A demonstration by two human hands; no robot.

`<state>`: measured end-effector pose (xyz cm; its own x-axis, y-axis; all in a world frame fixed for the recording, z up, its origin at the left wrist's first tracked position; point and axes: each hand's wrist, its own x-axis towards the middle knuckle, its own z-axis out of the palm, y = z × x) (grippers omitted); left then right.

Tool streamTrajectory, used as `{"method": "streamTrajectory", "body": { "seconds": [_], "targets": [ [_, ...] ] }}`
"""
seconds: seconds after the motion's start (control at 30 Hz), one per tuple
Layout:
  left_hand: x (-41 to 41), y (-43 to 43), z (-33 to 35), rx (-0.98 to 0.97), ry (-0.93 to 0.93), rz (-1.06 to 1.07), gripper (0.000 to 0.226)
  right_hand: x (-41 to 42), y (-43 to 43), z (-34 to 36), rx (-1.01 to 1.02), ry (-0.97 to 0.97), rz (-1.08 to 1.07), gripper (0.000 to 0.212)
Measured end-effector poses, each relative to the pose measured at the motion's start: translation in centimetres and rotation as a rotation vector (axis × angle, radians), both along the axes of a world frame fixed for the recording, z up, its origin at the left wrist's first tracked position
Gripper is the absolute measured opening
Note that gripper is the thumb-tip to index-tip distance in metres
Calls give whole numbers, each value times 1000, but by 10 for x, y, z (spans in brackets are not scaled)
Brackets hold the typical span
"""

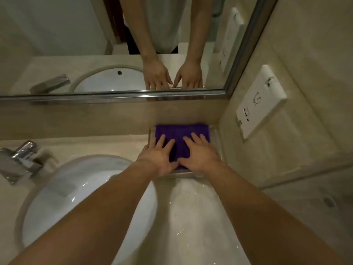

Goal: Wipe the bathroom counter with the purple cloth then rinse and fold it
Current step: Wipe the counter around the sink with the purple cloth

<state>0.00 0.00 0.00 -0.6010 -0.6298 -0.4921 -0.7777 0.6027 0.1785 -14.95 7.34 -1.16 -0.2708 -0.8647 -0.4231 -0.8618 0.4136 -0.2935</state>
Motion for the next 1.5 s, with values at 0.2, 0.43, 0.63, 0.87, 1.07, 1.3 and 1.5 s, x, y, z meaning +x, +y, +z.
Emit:
{"method": "streamTrajectory", "body": {
  "seconds": [0.2, 0.43, 0.63, 0.87, 1.07, 1.3, 1.5],
  "targets": [
    [-1, 2, -27, -15, -141, -149, 120, -3, 2, -30, 50, 13, 143, 131],
    [-3, 13, -34, -89, -89, -95, 122, -3, 9, -38, -43, 63, 154, 103],
    [-3, 25, -30, -103, -131, -111, 110, -5, 19, -38, -12, 81, 229, 115],
    [10, 44, -39, -182, -76, -88, 97, 2, 38, -42, -36, 218, 277, 112],
    [21, 60, -47, -245, -49, -118, 85, 8, 58, -44, -45, 197, 272, 100],
    [29, 76, -46, -246, -32, -126, 80, 15, 72, -41, -51, 201, 289, 93],
    [40, 89, -39, -215, 38, -130, 82, 28, 88, -31, -115, 133, 191, 81]
  ]
}}
